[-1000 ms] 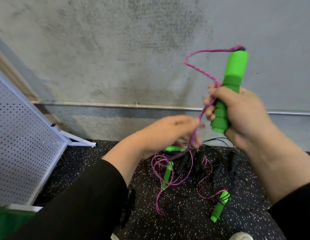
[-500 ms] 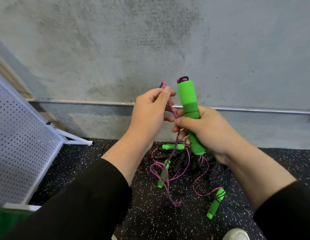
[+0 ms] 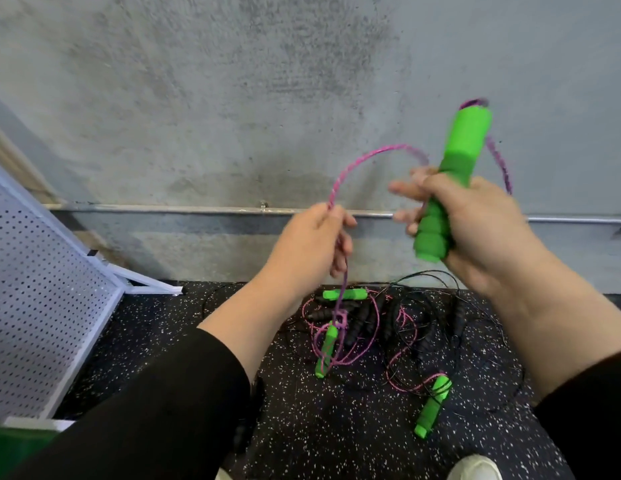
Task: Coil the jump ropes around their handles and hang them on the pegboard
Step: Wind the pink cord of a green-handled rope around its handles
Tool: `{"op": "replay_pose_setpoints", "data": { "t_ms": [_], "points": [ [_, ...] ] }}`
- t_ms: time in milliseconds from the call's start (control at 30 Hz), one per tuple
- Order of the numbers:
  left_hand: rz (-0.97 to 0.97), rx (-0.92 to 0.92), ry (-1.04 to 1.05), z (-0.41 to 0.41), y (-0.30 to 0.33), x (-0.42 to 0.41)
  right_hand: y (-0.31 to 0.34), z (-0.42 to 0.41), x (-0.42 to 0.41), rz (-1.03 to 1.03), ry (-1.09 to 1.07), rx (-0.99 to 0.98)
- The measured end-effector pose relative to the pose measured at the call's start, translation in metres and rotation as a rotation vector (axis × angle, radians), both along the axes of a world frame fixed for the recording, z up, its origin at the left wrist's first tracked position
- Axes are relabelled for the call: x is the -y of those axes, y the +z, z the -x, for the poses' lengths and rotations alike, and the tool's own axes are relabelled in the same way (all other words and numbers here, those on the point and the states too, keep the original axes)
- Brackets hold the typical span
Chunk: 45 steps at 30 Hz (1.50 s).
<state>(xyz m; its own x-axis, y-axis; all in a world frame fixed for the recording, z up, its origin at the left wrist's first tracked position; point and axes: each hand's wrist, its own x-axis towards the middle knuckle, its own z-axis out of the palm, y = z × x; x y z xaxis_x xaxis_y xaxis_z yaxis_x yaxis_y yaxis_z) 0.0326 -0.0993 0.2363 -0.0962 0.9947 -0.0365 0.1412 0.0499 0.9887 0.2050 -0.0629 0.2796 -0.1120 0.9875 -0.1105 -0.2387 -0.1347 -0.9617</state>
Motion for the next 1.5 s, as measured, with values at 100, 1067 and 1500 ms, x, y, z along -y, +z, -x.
{"op": "replay_pose_setpoints", "data": {
  "t_ms": [100,1067,1500],
  "points": [
    [-0.138,0.326,0.092,-0.002,0.006,-0.003,-0.018,0.013,0.014,0.045,0.207,0.256],
    [-0.158,0.325,0.109,-0.003,-0.003,-0.007,-0.020,0.008,0.014,0.085,0.317,0.404],
    [-0.246,0.763,-0.025,0.002,0.015,0.002,-0.044,0.021,0.006,-0.147,0.348,0.827]
  ]
}}
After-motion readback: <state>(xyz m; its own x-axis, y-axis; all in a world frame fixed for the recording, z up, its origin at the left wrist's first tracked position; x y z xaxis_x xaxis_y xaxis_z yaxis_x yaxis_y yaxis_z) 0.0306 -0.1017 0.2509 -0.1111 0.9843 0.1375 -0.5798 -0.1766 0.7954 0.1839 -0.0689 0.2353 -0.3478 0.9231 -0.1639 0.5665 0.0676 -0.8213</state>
